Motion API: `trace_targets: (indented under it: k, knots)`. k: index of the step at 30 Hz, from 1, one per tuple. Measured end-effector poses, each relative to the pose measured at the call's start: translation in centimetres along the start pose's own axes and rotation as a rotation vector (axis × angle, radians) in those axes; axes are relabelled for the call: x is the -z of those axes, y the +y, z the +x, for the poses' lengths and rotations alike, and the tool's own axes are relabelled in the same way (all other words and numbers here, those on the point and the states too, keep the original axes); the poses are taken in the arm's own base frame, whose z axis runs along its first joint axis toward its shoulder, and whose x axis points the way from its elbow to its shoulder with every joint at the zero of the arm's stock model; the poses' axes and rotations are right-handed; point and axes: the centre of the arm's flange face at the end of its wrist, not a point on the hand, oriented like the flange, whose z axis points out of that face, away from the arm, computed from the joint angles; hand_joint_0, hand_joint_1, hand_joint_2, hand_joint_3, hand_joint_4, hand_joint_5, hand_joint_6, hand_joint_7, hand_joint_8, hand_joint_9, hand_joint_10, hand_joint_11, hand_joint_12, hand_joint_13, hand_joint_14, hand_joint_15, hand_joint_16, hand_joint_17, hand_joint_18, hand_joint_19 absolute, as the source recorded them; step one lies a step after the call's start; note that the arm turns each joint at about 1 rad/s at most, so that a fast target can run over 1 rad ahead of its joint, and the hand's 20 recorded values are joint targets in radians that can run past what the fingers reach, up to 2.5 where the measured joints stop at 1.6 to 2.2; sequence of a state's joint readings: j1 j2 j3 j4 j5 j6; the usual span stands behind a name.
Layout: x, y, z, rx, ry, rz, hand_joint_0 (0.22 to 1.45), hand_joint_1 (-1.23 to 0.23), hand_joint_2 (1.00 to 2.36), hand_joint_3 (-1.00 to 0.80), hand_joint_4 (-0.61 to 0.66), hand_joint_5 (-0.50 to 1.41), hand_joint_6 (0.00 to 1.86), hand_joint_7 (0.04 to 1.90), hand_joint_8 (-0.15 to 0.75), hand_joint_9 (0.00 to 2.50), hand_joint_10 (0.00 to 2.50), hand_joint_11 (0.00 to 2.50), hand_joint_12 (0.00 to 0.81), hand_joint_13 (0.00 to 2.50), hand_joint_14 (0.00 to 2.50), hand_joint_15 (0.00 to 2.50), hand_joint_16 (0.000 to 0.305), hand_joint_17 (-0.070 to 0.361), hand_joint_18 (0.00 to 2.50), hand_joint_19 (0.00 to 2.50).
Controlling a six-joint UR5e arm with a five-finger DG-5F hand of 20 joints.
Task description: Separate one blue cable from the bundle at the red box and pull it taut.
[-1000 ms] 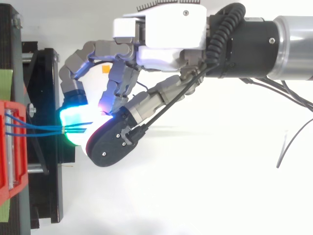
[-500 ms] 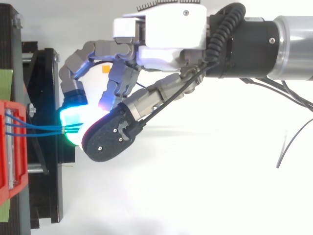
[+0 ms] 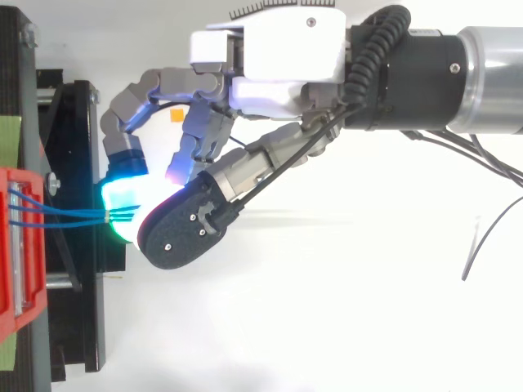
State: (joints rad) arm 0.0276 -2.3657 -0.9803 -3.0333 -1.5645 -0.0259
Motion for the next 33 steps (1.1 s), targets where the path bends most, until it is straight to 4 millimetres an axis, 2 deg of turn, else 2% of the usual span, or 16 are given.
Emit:
trace_targets:
  k: [9, 14, 17, 19, 27, 33]
  knots:
    - [0.05, 0.06, 0.00, -0.001, 0.000, 0.002, 0.63, -0.70, 1.00, -0.47, 0.06, -0.16, 0.81, 1.09, 0.296, 1.20, 0.02, 1.42, 0.314, 1.12, 0.02, 1.25, 0.035, 0.079, 0.77, 0.80]
    - [0.07, 0.10, 0.00, -0.002, 0.000, 0.003, 0.66, -0.81, 1.01, -0.34, 0.04, -0.16, 0.82, 1.14, 0.295, 1.19, 0.02, 1.43, 0.319, 1.11, 0.02, 1.26, 0.035, 0.079, 0.78, 0.81]
    - [0.07, 0.14, 0.00, -0.002, 0.000, 0.002, 0.68, -0.86, 1.01, -0.34, 0.03, -0.17, 0.83, 1.15, 0.296, 1.18, 0.02, 1.43, 0.326, 1.11, 0.02, 1.26, 0.037, 0.083, 0.80, 0.82]
    - [0.07, 0.15, 0.00, -0.002, 0.000, 0.002, 0.70, -0.91, 1.01, -0.38, 0.03, -0.17, 0.85, 1.13, 0.290, 1.17, 0.02, 1.42, 0.324, 1.11, 0.02, 1.24, 0.038, 0.085, 0.81, 0.81]
    - [0.18, 0.10, -0.03, -0.003, 0.000, 0.013, 0.76, -0.94, 1.00, -0.50, 0.01, -0.18, 0.85, 1.13, 0.296, 1.16, 0.02, 1.42, 0.334, 1.11, 0.02, 1.24, 0.040, 0.089, 0.85, 0.79]
    - [0.22, 0.09, -0.10, -0.002, -0.002, 0.017, 0.80, -0.96, 1.00, -0.50, 0.02, -0.18, 0.86, 1.12, 0.288, 1.16, 0.02, 1.42, 0.334, 1.12, 0.03, 1.23, 0.040, 0.090, 0.87, 0.79]
